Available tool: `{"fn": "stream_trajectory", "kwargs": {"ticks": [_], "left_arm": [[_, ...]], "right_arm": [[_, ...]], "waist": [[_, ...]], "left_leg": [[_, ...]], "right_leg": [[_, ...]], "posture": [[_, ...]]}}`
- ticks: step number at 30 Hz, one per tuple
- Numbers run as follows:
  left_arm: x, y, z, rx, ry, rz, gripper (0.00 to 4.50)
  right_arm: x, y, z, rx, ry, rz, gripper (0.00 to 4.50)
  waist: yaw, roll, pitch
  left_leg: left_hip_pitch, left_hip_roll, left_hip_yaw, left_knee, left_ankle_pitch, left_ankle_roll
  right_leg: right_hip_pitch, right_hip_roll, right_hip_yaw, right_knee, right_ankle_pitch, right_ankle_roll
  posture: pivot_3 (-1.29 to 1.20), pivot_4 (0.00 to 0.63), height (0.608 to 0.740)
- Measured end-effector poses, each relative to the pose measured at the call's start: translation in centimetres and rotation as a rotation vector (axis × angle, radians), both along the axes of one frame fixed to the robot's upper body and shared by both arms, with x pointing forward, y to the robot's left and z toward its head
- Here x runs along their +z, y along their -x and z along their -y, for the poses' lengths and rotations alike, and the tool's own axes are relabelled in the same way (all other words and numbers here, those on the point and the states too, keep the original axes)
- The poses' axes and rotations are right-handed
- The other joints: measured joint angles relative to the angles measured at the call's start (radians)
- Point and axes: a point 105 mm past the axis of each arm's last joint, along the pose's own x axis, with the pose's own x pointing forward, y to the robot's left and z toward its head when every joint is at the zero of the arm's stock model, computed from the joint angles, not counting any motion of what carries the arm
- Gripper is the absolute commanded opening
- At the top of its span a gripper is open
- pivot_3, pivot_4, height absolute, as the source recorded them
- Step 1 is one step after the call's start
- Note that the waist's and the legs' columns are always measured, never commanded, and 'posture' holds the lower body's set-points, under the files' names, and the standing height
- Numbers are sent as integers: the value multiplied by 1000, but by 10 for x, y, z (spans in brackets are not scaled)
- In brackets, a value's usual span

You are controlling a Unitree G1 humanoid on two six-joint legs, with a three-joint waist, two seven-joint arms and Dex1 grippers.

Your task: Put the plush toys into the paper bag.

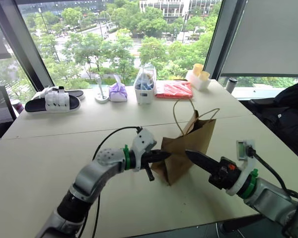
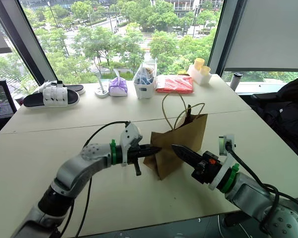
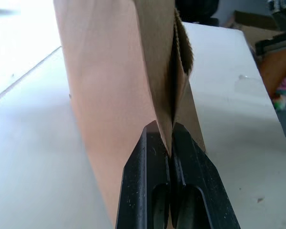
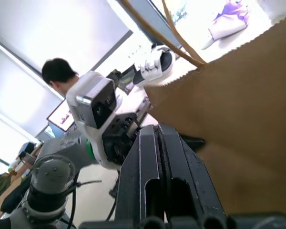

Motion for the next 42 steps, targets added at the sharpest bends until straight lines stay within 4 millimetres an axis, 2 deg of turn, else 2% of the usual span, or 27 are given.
{"fn": "stream_trajectory", "kwargs": {"ticks": [5, 9, 14, 17, 18, 21, 25, 30, 34, 36, 38, 42], "left_arm": [[18, -28, -12, -183, -103, 167, 46], [6, -55, -15, -220, -185, 207, 46], [-7, -64, -10, -260, -191, 205, 46], [-9, -67, -11, -267, -188, 207, 816], [-10, -69, -13, -264, -202, 218, 1421], [-13, -71, -16, -254, -208, 220, 2582], [-11, -73, -18, -235, -191, 238, 4454], [3, -80, -27, -163, -166, 297, 4454], [19, -78, -58, -79, -145, 308, 4454], [14, -67, -79, -17, -100, 229, 4454], [4, -47, -102, 71, -55, 112, 4454], [-7, -7, -133, 293, 61, -95, 4454]], "right_arm": [[-2, -2, 3, 1, -6, 6, 0], [-6, -2, 5, -14, 1, 1, 0], [-13, 2, 8, -43, -7, -20, 0], [-15, 5, 6, -48, -2, -22, 0], [-18, 6, 6, -52, 1, -33, 0], [-21, 7, 7, -60, 3, -42, 0], [-20, 7, 7, -55, 7, -37, 0], [-22, 9, 2, -19, 19, -41, 0], [-27, 12, -3, 26, 43, -54, 0], [-33, 14, -5, 50, 61, -71, 0], [-37, 14, -5, 60, 72, -87, 0], [-48, 5, 9, -3, 94, -127, 0]], "waist": [[3, 0, 0], [1, 0, 0], [-1, -1, 0], [-1, -1, 0], [-1, -1, 0], [-1, -1, 0], [-2, -1, 0], [-4, -1, 0], [-11, 0, -1], [-22, 1, -1], [-32, 1, 0], [-20, 2, 0]], "left_leg": [[-1, -1, 0, 0, 0, 1], [-3, -1, 0, 1, -1, 2], [-5, -2, -2, 1, -1, 3], [-5, -2, -2, 1, -2, 3], [-5, -2, -2, 2, -2, 3], [-4, -2, -2, 2, -1, 3], [-4, -2, -2, 2, -1, 3], [-4, -1, -2, 2, -1, 3], [-2, 0, -3, 1, -1, 3], [-1, 1, -4, 0, -1, 3], [-1, 1, -5, -1, -2, 3], [-2, 0, -6, 0, -2, 4]], "right_leg": [[0, 0, 0, -1, 0, 0], [-1, 0, -1, -2, 0, 0], [-3, 0, -1, -2, 0, 1], [-3, 0, -2, -2, 0, 1], [-3, 0, -2, -1, 0, 1], [-2, 0, -2, 0, 0, 1], [-2, 0, -2, 0, 0, 1], [-3, 0, -2, 1, 0, 1], [-3, 0, -1, 2, 0, 1], [-3, 0, -1, 2, 0, 1], [-4, 0, 1, 2, 0, 1], [-3, 0, 2, 1, 0, 1]], "posture": [[0, 150, 740], [0, 150, 740], [0, 150, 740], [0, 150, 740], [0, 150, 740], [0, 150, 740], [0, 150, 740], [0, 150, 740], [0, 150, 740], [0, 150, 740], [0, 150, 740], [0, 150, 740]]}}
